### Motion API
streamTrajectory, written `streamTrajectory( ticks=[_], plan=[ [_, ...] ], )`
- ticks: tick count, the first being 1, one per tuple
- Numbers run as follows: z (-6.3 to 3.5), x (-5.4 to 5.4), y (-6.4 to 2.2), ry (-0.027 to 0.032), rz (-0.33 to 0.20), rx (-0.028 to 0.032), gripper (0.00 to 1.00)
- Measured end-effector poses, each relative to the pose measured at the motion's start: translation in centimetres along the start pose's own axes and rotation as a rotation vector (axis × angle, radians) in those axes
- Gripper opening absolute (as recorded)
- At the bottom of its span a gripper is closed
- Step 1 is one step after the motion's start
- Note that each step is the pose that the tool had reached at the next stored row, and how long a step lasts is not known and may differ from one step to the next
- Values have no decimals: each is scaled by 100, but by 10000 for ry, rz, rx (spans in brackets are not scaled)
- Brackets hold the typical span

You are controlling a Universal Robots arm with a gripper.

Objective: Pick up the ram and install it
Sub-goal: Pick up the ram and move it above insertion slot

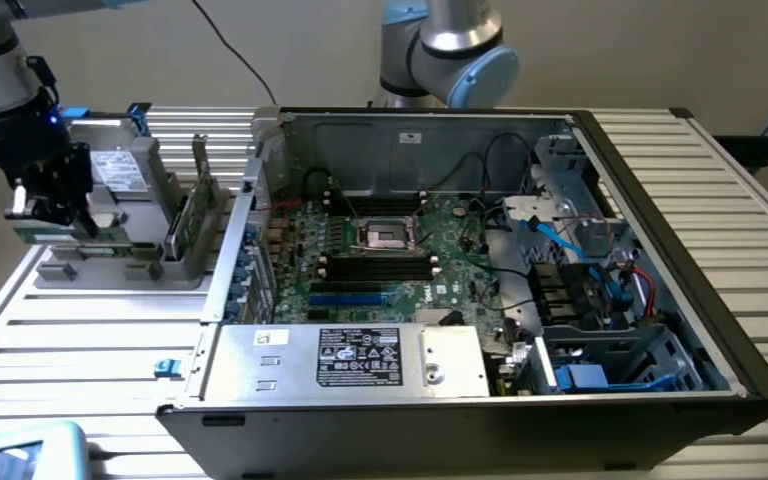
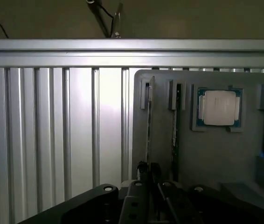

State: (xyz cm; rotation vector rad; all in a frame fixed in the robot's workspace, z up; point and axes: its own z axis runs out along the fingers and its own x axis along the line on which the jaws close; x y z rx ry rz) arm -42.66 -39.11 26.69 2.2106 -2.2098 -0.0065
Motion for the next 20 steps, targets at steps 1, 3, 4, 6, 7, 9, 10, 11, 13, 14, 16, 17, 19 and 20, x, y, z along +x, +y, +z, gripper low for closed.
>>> streamTrajectory(
  ticks=[1,3,4,6,7,9,10,11,13,14,16,17,19,20],
  plan=[
    [-43,0,1,2,-15,2,14],
    [-132,1,2,1,-33,9,14],
    [-181,1,3,2,-37,9,14],
    [-271,2,4,2,-39,9,14],
    [-318,2,2,2,-40,9,14],
    [-408,5,-10,2,-40,9,14],
    [-453,7,-21,2,-40,9,14],
    [-498,10,-35,1,-41,10,14],
    [-591,21,-81,0,-40,10,14],
    [-634,28,-111,-4,-40,10,14],
    [-702,41,-178,-19,-41,10,14],
    [-733,46,-211,-29,-40,10,14],
    [-793,57,-277,-48,-41,10,14],
    [-823,61,-309,-58,-41,8,14]
  ],
)
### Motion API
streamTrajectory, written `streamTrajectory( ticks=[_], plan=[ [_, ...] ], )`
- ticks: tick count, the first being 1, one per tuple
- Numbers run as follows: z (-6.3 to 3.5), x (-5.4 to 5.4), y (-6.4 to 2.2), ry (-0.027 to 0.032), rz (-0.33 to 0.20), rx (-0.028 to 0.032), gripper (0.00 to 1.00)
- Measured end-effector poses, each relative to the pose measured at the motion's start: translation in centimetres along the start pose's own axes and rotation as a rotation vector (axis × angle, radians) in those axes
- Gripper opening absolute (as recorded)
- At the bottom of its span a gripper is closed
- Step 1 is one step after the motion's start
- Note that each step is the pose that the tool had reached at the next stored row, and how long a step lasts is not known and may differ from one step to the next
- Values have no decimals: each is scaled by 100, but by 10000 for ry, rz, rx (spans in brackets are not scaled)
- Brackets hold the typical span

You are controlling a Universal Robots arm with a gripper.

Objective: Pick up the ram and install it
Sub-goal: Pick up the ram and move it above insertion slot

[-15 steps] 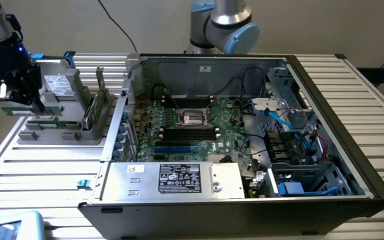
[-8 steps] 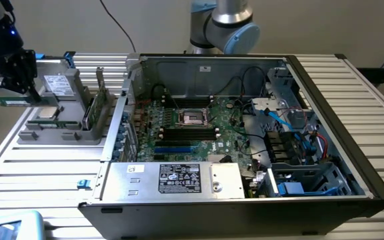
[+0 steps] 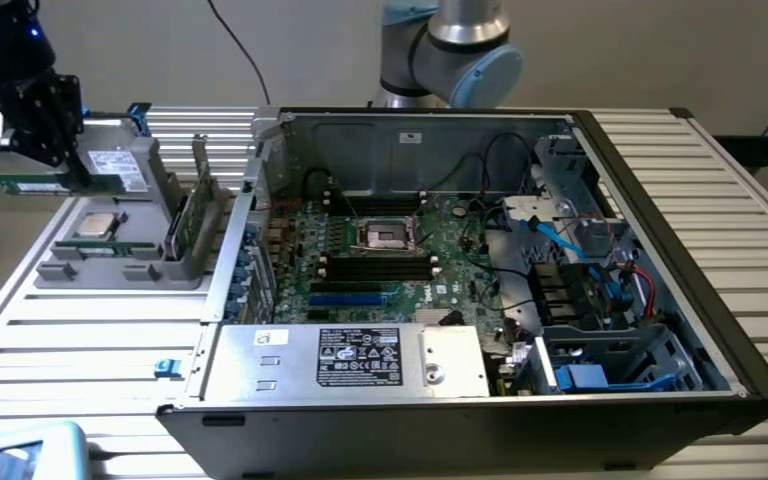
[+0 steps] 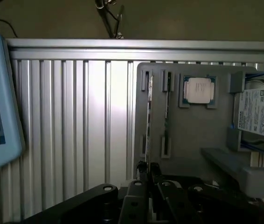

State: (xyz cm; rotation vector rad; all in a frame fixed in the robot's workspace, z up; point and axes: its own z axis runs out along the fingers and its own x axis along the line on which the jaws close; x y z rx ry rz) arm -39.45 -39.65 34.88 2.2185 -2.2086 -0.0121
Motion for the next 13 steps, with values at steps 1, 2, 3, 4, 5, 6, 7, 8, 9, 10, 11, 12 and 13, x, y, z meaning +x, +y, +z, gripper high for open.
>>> streamTrajectory(
  ticks=[1,2,3,4,5,6,7,8,9,10,11,12,13],
  plan=[
    [-31,4,-36,-12,0,2,14],
    [-59,9,-67,-21,0,1,14],
    [-88,13,-99,-30,0,1,14],
    [-115,17,-132,-40,-1,1,14],
    [-144,21,-165,-50,0,1,14],
    [-172,26,-198,-61,-1,3,14],
    [-199,30,-231,-71,-1,4,14],
    [-229,34,-266,-80,-1,2,14],
    [-251,37,-295,-89,-1,3,14],
    [-266,39,-324,-93,-1,6,14],
    [-281,41,-352,-96,-1,10,14],
    [-293,42,-378,-101,-1,17,14],
    [-300,43,-400,-106,-2,37,14]
  ],
)
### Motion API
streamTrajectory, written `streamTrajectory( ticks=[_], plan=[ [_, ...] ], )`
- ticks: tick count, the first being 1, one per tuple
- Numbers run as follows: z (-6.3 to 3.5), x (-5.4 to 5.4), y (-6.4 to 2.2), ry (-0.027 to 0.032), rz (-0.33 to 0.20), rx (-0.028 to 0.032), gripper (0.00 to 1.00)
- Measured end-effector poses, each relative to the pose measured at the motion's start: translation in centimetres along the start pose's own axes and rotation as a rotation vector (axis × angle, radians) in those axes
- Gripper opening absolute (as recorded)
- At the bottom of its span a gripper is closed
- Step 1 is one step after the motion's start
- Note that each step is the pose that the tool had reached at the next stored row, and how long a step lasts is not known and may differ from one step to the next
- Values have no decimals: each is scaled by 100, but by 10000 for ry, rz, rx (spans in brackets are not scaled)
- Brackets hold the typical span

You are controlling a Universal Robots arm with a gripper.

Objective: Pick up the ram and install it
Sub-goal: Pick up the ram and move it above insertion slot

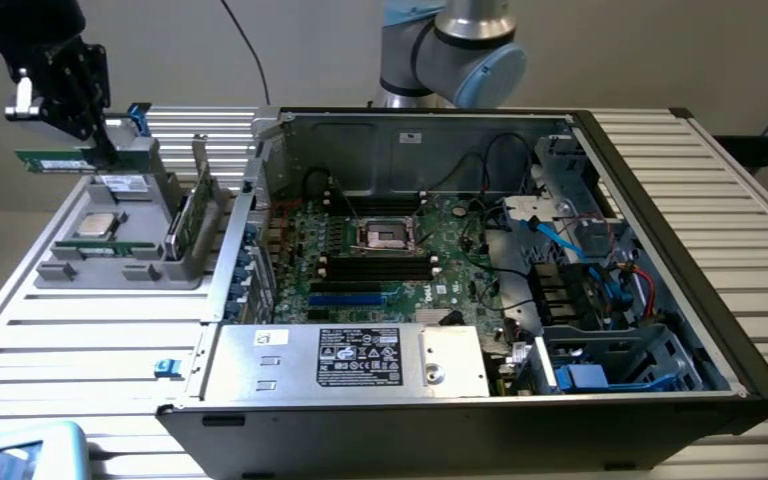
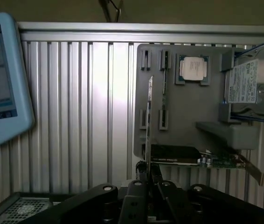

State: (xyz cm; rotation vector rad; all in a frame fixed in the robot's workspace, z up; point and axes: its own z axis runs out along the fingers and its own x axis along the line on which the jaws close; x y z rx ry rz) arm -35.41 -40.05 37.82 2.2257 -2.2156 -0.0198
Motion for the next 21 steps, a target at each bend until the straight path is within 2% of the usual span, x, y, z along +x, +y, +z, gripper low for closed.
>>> streamTrajectory(
  ticks=[1,2,4,8,9,12,15,21],
  plan=[
    [-2,0,-17,-2,-1,57,14],
    [-3,0,-27,0,-1,140,14],
    [-8,0,-31,0,-3,333,14],
    [-9,-1,-31,1,-4,342,14],
    [-9,-4,-48,21,-4,333,14],
    [-44,-4,-160,30,-3,325,14],
    [-161,1,-261,-10,-3,325,14],
    [-342,6,-523,-15,-2,320,14]
  ],
)
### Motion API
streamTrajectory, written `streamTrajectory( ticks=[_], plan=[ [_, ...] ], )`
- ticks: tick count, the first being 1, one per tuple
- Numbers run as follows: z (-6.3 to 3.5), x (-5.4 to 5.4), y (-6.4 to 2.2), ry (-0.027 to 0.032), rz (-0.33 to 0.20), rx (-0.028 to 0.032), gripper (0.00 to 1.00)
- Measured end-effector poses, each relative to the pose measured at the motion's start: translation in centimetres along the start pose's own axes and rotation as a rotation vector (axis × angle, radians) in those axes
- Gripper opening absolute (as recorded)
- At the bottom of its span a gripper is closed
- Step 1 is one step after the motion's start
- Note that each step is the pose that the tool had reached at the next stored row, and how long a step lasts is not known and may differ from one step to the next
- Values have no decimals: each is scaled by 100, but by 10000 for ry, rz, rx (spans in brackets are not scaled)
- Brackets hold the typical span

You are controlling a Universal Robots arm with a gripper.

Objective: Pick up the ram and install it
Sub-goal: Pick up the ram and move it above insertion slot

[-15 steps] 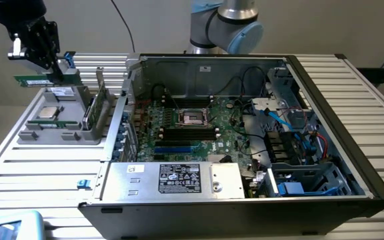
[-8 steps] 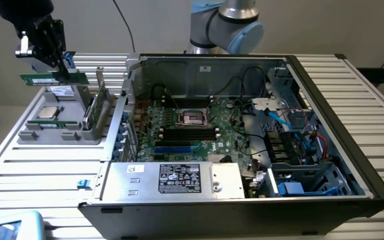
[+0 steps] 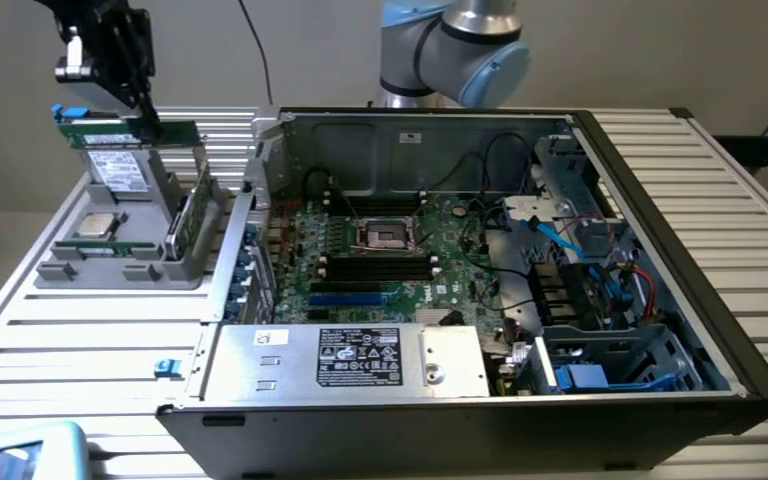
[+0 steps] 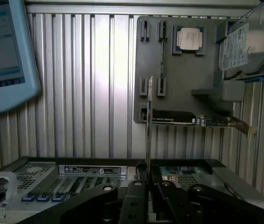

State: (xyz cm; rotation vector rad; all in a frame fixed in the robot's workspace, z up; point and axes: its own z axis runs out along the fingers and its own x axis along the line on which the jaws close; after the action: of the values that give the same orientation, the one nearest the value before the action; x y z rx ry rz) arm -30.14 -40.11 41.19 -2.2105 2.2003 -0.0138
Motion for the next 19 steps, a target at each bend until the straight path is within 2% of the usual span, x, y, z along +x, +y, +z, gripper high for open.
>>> streamTrajectory(
  ticks=[19],
  plan=[
    [3,4,-865,-1,1,-22,14]
  ],
)
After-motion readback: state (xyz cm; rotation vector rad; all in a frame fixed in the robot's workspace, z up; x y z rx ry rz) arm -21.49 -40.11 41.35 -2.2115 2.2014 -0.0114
